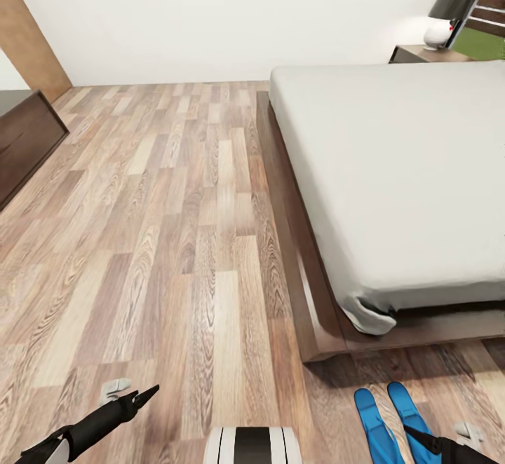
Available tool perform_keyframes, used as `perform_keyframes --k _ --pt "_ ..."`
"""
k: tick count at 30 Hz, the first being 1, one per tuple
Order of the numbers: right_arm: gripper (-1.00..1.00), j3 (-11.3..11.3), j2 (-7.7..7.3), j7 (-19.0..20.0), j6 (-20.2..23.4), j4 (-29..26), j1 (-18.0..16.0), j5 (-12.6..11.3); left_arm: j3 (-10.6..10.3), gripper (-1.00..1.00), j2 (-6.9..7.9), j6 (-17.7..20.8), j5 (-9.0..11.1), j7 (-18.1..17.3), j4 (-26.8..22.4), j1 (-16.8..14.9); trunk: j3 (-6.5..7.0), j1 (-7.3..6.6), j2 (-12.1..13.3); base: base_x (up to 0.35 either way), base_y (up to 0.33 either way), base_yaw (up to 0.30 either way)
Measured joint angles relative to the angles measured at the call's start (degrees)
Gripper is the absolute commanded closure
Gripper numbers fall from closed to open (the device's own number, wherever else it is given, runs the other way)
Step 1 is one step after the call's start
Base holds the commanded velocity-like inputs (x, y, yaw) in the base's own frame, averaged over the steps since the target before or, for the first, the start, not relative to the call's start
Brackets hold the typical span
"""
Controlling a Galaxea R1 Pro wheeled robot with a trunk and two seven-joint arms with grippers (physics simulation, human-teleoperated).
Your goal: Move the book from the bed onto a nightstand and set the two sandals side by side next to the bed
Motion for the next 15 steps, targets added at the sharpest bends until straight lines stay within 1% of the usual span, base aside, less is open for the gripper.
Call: perform_keyframes --k 15 --pt "-1.00 0.0 0.00 -0.1 0.0 0.1 0.0 0.0 0.0 -1.00 -0.01 0.0 0.0 0.0 0.1 0.0 3.32 -0.39 0.2 0.000 0.000 0.000"
